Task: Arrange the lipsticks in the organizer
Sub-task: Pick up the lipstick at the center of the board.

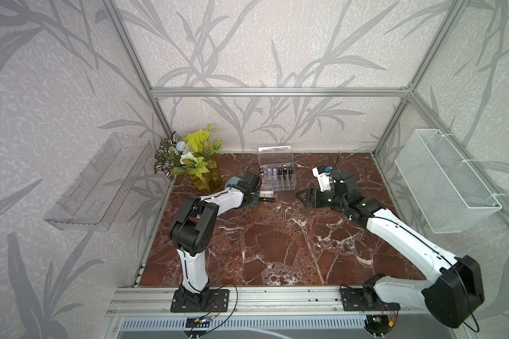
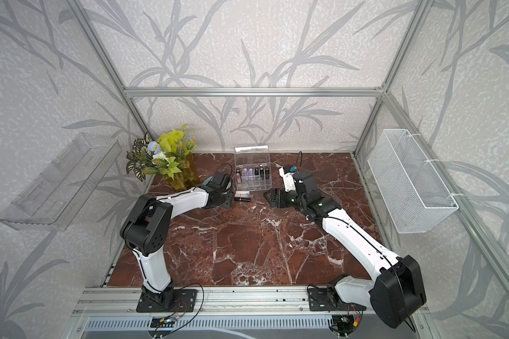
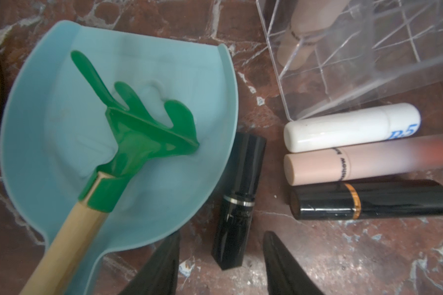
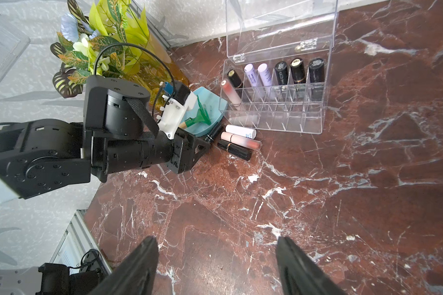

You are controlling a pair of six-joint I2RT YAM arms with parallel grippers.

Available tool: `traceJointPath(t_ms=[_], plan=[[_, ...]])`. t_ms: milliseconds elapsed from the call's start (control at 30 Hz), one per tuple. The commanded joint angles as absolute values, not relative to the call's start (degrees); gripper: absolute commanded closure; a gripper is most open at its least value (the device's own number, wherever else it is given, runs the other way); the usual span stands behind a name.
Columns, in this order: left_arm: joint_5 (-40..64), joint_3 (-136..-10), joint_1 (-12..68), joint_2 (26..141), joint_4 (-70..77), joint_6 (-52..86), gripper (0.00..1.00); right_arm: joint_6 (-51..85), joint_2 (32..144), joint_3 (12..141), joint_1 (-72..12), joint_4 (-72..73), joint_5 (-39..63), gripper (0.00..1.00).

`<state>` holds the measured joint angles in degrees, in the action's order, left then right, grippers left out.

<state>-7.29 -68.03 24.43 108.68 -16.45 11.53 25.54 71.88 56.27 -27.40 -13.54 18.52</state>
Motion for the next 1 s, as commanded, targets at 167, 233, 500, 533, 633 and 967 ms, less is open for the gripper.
traceJointPath(t_ms=[167,233,500,533,633,967], plan=[[-5.46,-70.04,24.43,110.63,-16.02,11.07,0.5,25.82,72.25,56.32,-27.16,-12.45,19.07,0.24],[-5.12,-70.0,24.43,110.63,-15.82,11.16,0.51,25.79,72.25,56.25,-27.15,-12.48,19.01,0.24],[-4.15,-70.01,24.69,111.45,-15.27,11.47,0.59,25.67,72.25,56.07,-27.11,-12.51,18.81,0.24],[-4.29,-70.02,24.7,111.53,-15.16,11.48,0.59,25.72,72.25,56.05,-27.07,-12.57,18.81,0.24],[-4.27,-69.73,24.87,111.82,-14.69,11.77,0.61,25.78,72.25,55.98,-27.08,-12.53,18.81,0.24],[-4.13,-69.02,25.14,111.98,-14.15,12.02,0.7,25.81,71.94,55.96,-27.16,-12.72,18.83,0.24]])
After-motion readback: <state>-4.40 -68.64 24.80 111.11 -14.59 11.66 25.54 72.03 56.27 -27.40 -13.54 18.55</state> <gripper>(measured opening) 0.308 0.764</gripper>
